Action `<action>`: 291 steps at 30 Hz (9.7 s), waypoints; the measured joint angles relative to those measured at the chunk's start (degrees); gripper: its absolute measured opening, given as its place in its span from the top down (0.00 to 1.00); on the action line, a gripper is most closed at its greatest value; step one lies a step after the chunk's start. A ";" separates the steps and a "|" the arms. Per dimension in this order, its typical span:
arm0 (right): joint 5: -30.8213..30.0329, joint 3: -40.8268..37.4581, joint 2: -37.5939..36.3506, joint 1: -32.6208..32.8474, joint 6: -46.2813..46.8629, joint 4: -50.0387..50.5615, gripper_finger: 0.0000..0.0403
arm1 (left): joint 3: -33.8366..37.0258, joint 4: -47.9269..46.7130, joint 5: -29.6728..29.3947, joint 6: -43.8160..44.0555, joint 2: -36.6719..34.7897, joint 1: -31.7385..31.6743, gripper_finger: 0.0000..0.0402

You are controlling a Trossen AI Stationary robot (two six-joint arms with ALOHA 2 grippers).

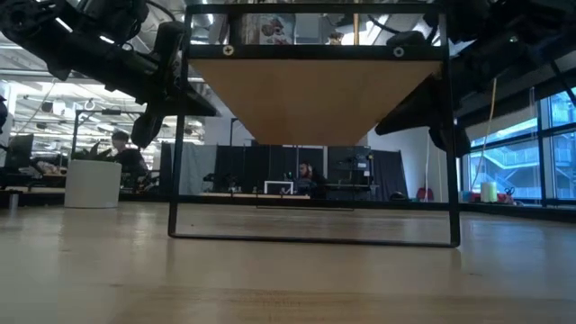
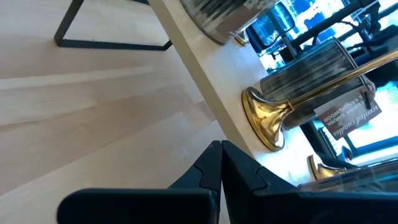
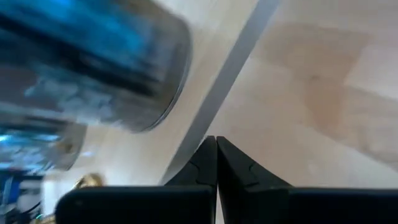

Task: Pick & Place candle stick holders
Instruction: Adjust the shelf, then return to Home Position

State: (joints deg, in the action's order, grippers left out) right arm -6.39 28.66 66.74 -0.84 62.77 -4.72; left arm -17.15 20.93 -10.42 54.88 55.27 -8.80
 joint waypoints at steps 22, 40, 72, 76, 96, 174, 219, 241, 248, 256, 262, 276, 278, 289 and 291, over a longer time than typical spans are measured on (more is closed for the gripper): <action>-6.07 5.12 0.00 -9.40 -2.17 6.90 1.00 | -0.02 -0.02 2.65 -2.13 0.00 0.00 1.00; -5.12 5.89 5.67 -11.95 -1.50 2.54 1.00 | -0.02 0.12 3.71 -3.17 0.00 0.00 1.00; -1.93 10.67 9.31 -7.70 -3.37 6.40 1.00 | -0.02 -1.05 11.30 -4.40 0.00 -14.23 1.00; -2.19 10.67 8.77 -5.60 -1.63 8.97 1.00 | -0.02 -1.07 14.82 -5.36 0.00 -17.19 1.00; -10.60 10.67 -0.48 0.57 2.64 19.47 1.00 | -8.89 -1.51 20.74 -10.52 16.79 -22.39 1.00; -12.86 10.59 2.69 -4.93 -2.83 12.77 1.00 | -14.95 -12.22 9.92 -0.36 17.31 4.74 1.00; -10.72 10.61 6.11 -9.24 -5.80 8.81 1.00 | -14.91 -15.83 7.71 -3.08 16.09 4.36 1.00; 1.19 10.63 -11.85 -5.55 -20.19 10.14 1.00 | -14.95 -25.44 -8.76 -9.11 -8.99 2.82 1.00; 10.88 10.63 -21.09 0.04 -27.49 10.11 1.00 | -14.95 -25.43 -15.56 -6.42 -8.83 7.66 1.00; 3.07 10.63 -30.98 10.86 -28.72 12.61 1.00 | -14.95 -25.41 -15.49 -3.13 -8.85 10.72 1.00; -13.85 10.63 -34.59 21.62 -31.40 15.01 1.00 | -14.95 -25.44 -12.60 -2.63 -8.83 11.43 1.00; -14.63 -0.07 -31.35 31.38 -34.70 -3.63 1.00 | -14.95 -25.09 -8.31 -5.23 -8.83 12.53 1.00; -16.09 -3.65 -30.57 32.61 -33.57 -10.17 1.00 | -14.95 -25.07 -8.30 -5.51 -8.85 12.98 1.00; -20.35 -15.69 -31.84 33.74 -33.21 -23.38 1.00 | -14.95 -25.42 -7.91 -6.57 -8.94 14.55 1.00; -20.23 -17.15 -33.19 32.89 -32.85 -23.14 1.00 | -14.95 -25.44 -7.91 -6.42 -8.94 14.82 1.00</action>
State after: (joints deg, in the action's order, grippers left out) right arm -26.61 11.51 33.55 32.04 29.93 -27.86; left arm -32.10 -4.51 -18.33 48.46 46.33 6.03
